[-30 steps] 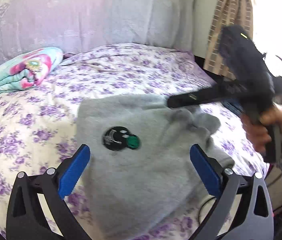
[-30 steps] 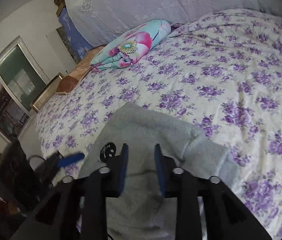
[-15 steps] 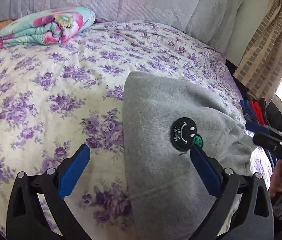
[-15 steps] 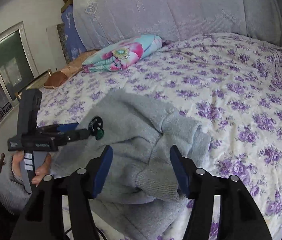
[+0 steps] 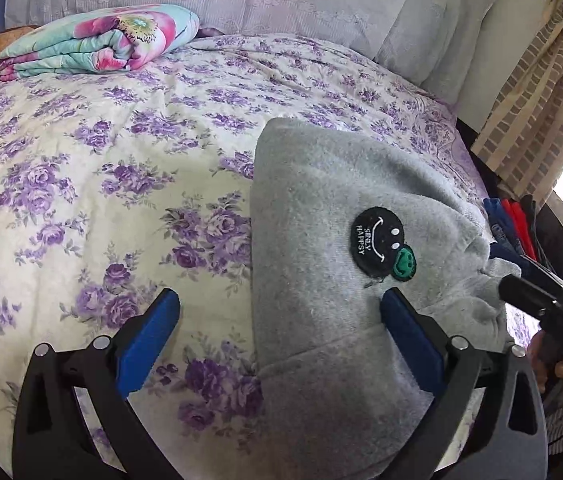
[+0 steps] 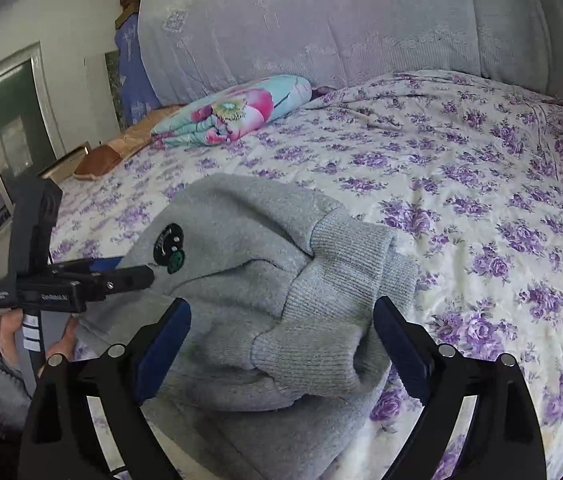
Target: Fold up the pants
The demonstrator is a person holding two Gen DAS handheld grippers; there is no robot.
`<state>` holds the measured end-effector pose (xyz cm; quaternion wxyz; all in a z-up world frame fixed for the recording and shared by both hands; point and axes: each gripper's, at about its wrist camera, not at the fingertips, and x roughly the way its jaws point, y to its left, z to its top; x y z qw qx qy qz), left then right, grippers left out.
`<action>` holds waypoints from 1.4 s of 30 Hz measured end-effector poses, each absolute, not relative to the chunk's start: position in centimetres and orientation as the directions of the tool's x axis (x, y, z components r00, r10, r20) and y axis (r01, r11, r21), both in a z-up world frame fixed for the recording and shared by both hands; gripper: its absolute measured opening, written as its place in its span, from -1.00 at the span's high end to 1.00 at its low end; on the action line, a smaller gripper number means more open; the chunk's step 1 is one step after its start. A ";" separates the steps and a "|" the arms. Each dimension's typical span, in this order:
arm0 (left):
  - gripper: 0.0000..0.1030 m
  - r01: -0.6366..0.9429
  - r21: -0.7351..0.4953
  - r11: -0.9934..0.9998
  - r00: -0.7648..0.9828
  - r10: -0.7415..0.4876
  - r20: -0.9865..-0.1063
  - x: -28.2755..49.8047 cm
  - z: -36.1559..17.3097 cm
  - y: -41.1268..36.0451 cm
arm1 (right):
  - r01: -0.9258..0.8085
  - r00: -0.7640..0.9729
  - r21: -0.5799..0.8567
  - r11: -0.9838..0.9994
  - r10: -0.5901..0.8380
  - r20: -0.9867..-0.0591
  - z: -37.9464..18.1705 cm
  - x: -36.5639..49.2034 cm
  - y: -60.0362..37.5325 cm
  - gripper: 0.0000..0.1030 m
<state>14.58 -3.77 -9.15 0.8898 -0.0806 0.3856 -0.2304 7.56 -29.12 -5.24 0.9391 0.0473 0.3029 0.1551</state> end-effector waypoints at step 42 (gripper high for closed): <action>-0.92 0.358 -0.523 0.774 0.410 -0.633 -0.657 15.8 -10.7 -4.8 | -0.099 0.598 0.667 0.738 0.580 -0.553 -11.8 11.3 -35.0 -0.64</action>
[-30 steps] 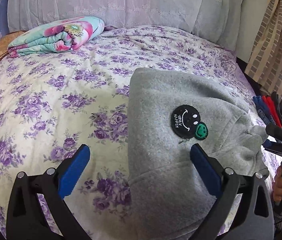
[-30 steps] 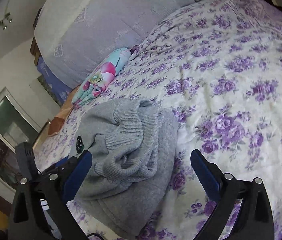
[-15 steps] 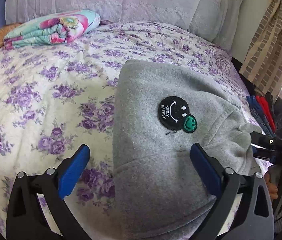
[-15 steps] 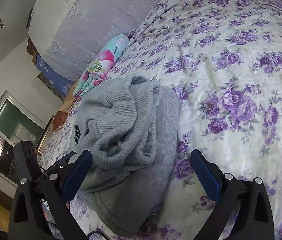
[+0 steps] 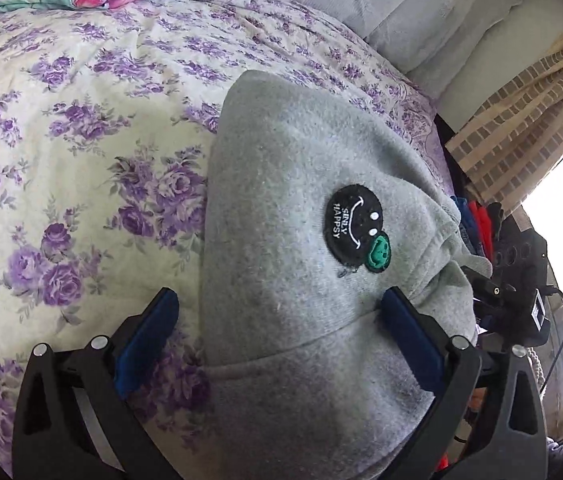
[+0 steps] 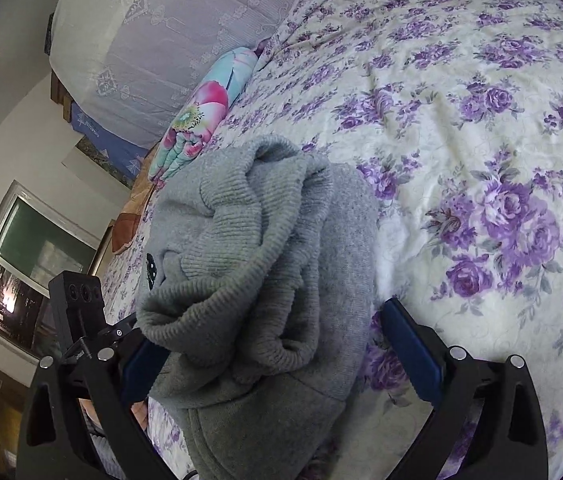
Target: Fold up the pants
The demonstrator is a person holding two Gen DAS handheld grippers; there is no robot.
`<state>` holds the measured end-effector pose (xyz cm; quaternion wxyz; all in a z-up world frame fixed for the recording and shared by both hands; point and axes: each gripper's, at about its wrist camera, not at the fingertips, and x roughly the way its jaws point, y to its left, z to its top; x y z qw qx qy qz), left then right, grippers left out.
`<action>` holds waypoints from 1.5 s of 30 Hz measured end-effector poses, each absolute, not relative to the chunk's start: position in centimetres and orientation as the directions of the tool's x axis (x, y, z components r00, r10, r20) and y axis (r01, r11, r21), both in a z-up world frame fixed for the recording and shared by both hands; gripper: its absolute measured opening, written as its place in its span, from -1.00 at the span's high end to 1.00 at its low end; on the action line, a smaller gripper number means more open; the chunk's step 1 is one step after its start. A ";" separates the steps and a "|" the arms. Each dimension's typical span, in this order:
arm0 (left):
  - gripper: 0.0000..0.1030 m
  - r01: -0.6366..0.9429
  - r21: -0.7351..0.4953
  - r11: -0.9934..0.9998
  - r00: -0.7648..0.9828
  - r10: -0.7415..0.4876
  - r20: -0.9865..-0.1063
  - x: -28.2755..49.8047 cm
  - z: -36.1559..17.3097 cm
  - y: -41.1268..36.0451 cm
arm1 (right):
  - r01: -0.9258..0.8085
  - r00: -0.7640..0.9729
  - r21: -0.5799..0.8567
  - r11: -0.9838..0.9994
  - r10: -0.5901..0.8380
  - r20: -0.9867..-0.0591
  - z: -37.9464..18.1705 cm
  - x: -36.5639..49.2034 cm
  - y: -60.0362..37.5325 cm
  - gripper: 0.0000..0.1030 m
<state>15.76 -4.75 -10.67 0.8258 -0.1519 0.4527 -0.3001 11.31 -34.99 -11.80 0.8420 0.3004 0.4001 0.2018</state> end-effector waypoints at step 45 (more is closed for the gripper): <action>-0.85 0.203 -0.086 0.975 0.785 -0.215 -0.582 53.5 -5.8 -11.5 | -0.043 0.902 0.448 0.893 0.227 -0.367 -5.6 48.7 -39.3 -0.58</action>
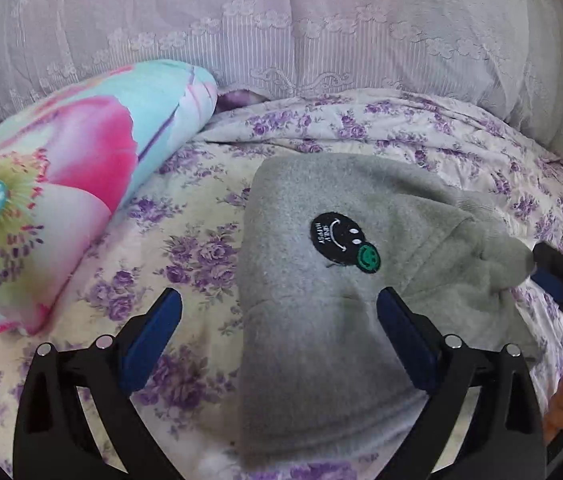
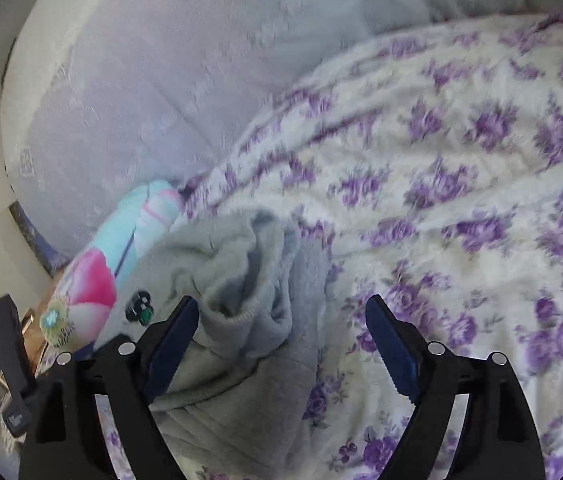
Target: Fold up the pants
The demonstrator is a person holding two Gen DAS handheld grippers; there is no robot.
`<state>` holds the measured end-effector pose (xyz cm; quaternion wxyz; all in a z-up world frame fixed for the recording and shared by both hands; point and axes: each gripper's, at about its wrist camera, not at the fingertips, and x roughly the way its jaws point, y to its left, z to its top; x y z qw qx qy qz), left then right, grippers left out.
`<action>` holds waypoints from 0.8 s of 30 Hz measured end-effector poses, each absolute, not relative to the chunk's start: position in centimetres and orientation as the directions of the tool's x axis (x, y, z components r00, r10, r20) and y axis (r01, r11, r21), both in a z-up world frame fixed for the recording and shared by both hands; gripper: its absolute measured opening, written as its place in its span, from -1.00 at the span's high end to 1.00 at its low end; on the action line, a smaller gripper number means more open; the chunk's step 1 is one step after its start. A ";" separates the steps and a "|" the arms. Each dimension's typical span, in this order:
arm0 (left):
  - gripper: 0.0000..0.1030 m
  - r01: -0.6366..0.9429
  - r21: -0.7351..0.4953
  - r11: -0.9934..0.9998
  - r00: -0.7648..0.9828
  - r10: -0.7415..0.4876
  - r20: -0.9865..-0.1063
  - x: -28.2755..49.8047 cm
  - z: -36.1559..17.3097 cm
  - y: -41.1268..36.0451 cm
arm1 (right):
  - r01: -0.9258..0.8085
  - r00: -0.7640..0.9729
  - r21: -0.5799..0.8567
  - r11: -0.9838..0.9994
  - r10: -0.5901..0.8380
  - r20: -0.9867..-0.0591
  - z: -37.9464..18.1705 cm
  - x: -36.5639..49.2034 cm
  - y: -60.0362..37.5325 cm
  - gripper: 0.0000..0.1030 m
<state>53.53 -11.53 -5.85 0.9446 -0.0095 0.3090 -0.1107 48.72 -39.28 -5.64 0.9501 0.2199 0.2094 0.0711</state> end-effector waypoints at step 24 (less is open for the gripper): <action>-0.90 0.285 0.007 0.959 0.759 -0.221 -0.612 44.5 -7.0 -13.6 | -0.048 0.846 0.404 0.914 0.252 -0.470 -7.0 44.7 -34.7 -0.70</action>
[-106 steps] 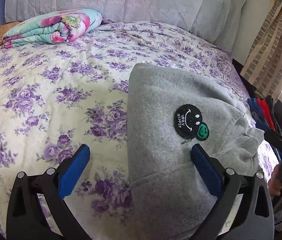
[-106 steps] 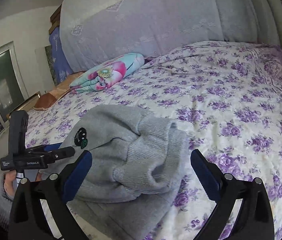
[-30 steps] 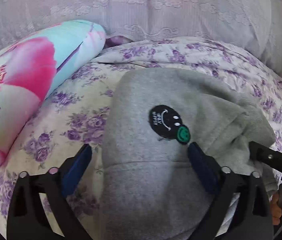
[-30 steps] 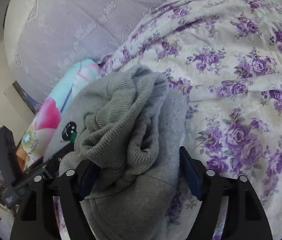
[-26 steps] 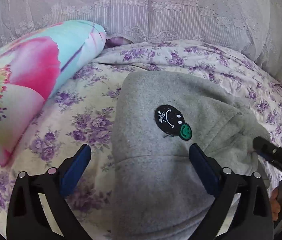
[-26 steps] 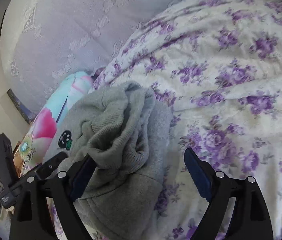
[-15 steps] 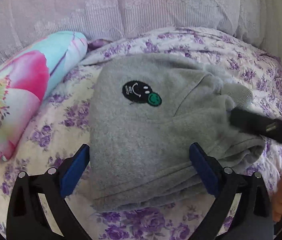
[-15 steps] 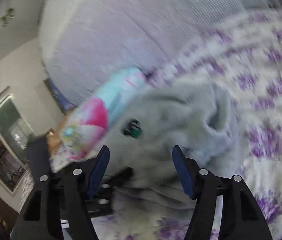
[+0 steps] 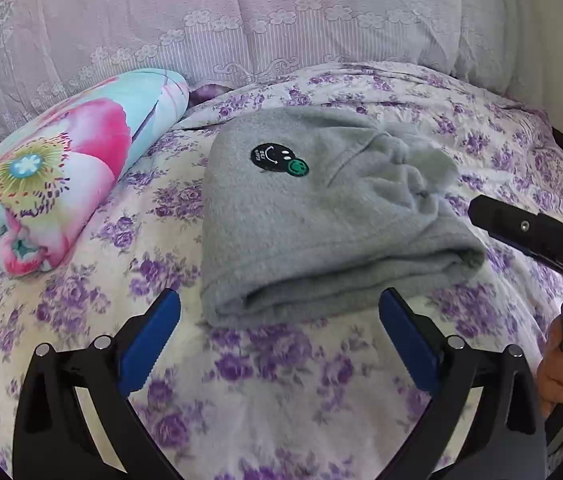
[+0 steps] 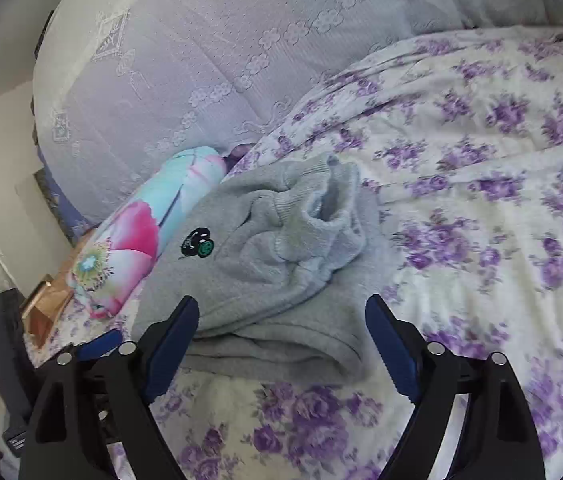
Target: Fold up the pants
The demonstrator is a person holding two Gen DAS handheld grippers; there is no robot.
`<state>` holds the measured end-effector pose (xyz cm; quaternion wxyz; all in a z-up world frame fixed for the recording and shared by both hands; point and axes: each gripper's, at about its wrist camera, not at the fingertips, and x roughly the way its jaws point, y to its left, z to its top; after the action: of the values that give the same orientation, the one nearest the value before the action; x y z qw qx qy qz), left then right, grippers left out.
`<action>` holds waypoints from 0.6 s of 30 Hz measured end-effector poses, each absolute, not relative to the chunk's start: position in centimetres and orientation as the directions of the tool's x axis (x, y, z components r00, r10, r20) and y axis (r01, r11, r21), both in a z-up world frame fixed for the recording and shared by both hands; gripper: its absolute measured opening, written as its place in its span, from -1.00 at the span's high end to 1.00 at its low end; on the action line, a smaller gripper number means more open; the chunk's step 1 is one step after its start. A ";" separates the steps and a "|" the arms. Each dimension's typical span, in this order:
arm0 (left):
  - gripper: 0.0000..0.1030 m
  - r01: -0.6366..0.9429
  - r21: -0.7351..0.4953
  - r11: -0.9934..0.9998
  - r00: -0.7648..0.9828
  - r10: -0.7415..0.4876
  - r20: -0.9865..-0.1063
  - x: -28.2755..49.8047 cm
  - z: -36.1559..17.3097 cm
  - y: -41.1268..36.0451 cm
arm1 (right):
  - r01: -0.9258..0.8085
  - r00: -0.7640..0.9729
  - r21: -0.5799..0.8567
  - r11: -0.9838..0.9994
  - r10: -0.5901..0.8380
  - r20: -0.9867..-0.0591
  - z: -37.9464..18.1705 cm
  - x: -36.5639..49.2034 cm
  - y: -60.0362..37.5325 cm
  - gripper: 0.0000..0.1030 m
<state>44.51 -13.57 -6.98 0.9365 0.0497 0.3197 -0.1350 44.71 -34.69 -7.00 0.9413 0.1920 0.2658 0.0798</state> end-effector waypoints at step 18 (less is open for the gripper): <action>-0.90 0.146 0.038 0.989 0.842 -0.104 -0.529 29.2 -3.4 -10.8 | 0.091 0.918 0.264 0.960 0.022 -0.397 -6.0 27.6 -32.1 -0.92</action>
<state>29.19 -10.83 -3.39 0.9590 0.0384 0.2731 -0.0650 27.57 -32.09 -5.95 0.9691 0.1398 0.2023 -0.0178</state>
